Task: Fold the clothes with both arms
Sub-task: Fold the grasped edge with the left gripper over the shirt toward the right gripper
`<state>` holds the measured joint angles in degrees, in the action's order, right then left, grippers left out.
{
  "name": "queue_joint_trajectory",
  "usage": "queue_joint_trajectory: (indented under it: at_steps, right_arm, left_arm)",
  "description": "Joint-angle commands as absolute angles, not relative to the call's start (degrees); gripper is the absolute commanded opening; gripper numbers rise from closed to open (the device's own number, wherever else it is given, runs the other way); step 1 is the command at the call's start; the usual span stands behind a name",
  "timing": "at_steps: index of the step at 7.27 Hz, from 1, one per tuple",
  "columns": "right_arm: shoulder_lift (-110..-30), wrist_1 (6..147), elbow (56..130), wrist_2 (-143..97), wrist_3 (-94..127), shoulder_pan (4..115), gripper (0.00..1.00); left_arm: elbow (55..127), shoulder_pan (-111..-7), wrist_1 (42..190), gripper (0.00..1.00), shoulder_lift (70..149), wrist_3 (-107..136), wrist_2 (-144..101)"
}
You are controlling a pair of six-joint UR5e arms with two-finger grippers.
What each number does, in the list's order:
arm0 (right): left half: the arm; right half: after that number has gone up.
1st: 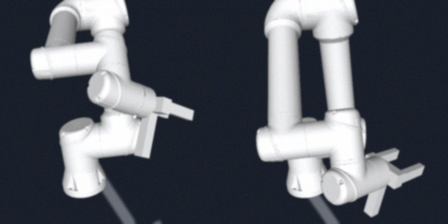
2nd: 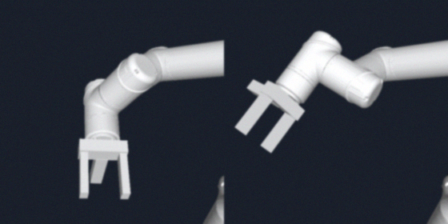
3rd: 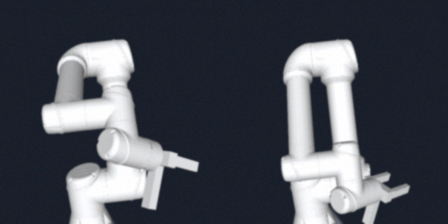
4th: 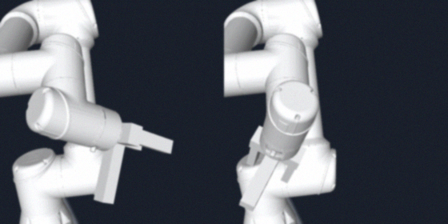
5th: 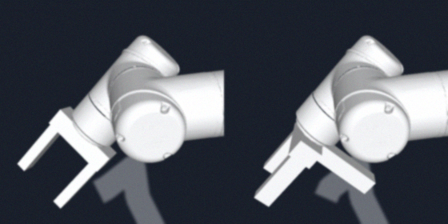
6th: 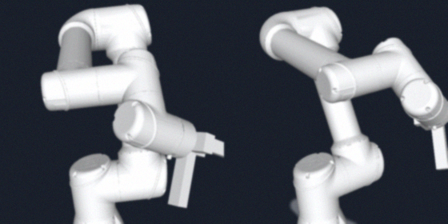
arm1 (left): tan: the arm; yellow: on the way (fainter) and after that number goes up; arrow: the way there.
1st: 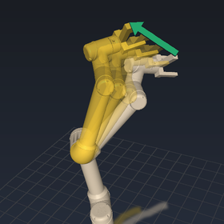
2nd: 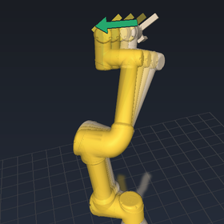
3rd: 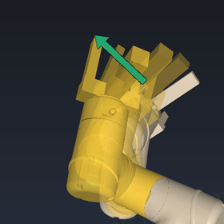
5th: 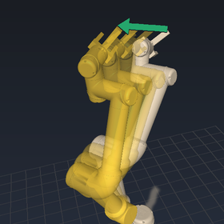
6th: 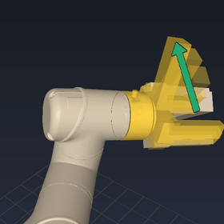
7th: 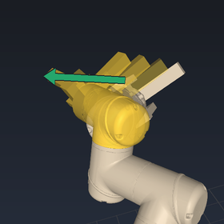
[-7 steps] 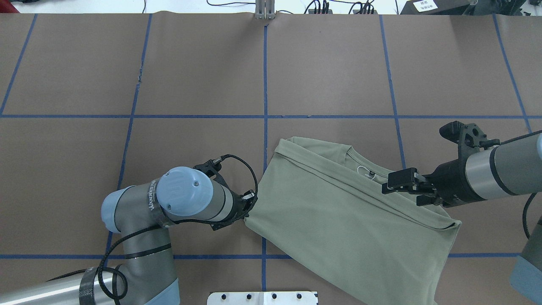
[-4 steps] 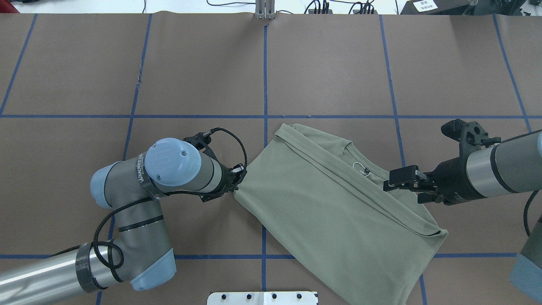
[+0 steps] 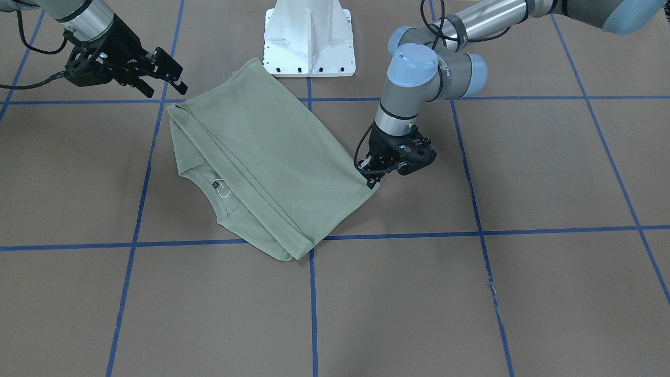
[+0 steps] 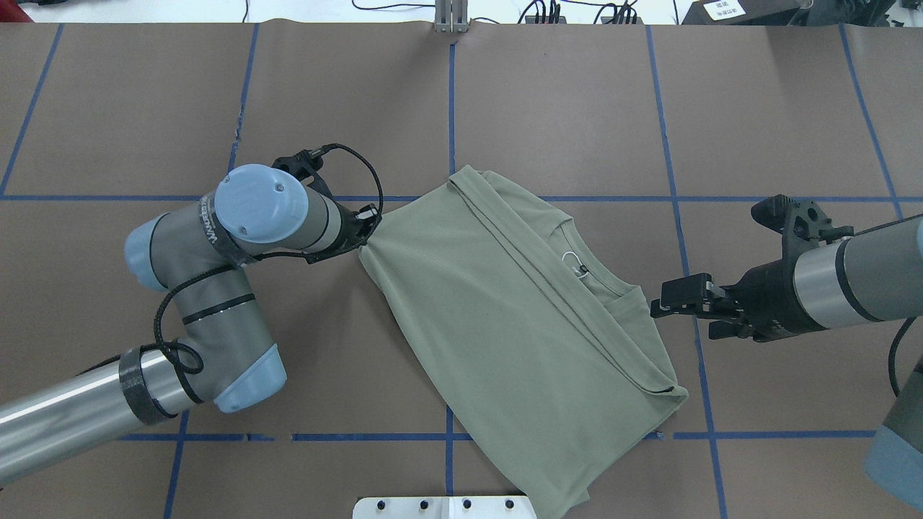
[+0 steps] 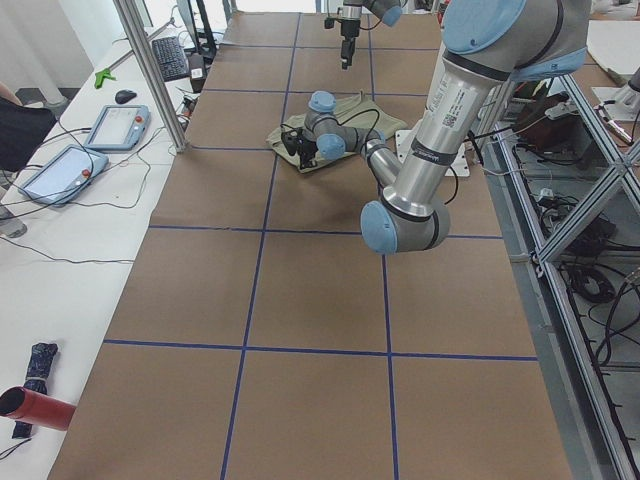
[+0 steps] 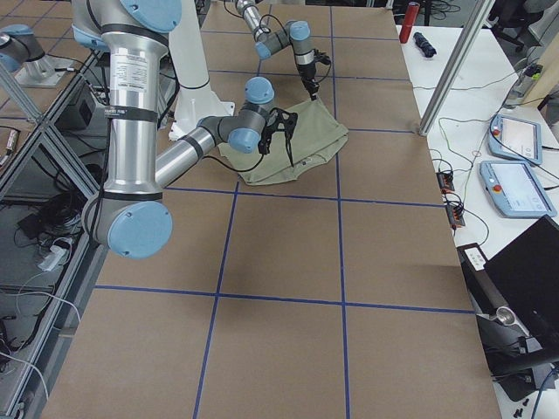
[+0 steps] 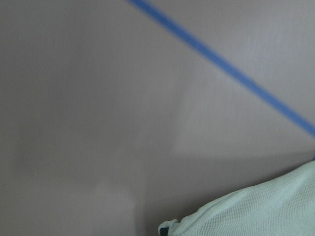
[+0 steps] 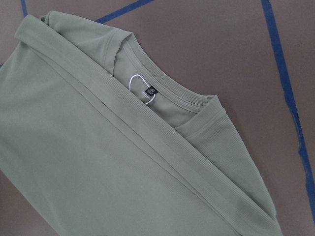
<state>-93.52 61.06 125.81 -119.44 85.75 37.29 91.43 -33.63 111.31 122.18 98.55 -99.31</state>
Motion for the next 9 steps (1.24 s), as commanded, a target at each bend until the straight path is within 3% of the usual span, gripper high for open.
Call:
queue_joint_trajectory:
  at_steps: [1, 4, 6, 9]
  right_arm:
    - [-92.0, 61.1, 125.8, -119.4, 85.8, 37.4, 1.0]
    - [-91.1, 61.3, 125.2, -119.4, 85.8, 37.4, 1.0]
    - [-91.0, 61.3, 125.2, -119.4, 85.8, 37.4, 1.0]
    - [-91.0, 61.3, 125.2, -119.4, 85.8, 37.4, 1.0]
  left_arm:
    - [86.7, -39.3, 116.3, 0.0, 123.6, 91.7, -98.7]
    - [74.2, -42.6, 126.6, 0.0, 130.5, 88.4, -97.7]
    - [59.6, -42.6, 137.1, 0.0, 140.0, 88.5, -93.3]
    - [51.5, -42.5, 142.7, 0.0, 145.0, 84.6, -85.4]
